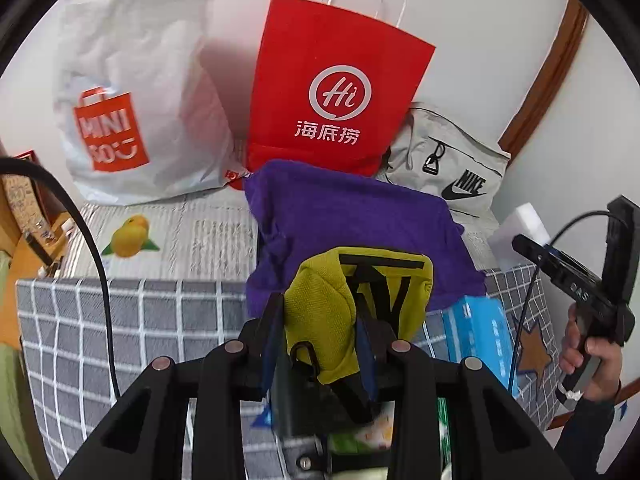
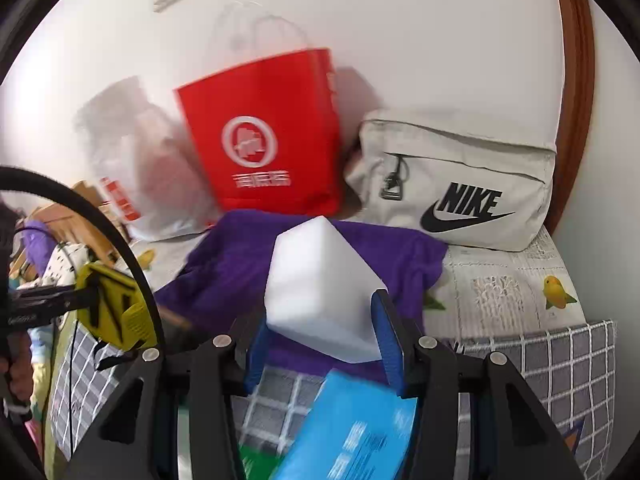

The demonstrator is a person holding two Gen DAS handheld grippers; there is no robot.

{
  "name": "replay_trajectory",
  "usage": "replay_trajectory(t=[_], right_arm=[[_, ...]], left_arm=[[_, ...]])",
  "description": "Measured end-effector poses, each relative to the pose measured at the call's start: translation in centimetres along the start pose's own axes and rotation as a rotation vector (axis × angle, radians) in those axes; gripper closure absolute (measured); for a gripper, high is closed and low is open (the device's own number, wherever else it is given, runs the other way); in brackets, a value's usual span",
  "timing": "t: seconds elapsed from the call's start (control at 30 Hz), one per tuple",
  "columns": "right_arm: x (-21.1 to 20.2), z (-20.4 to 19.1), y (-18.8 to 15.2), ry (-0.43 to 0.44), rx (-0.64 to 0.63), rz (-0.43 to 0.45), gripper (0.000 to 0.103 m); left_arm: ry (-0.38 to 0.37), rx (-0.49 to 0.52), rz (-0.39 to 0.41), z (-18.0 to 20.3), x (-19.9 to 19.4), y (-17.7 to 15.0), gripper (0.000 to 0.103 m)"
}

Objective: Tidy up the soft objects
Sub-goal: 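Carry the pouch in the left gripper while the right gripper carries the sponge to the purple towel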

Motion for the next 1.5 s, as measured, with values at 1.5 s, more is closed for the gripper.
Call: replay_trajectory(t=[1.5], right_arm=[[15.4, 6.0, 3.0, -0.134, -0.039, -0.178, 0.047]], left_arm=[[0.053, -0.083, -0.187, -2.1, 19.0, 9.2, 0.071]])
Point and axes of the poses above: each gripper's, at about its wrist camera, not at the fingertips, and x roughly the way its jaws point, z to its right, y to its top, the point moved 7 cm from there along x, roughly the way its jaws point, and after that the axes turned 1 degree about x, right-handed, at the moved point
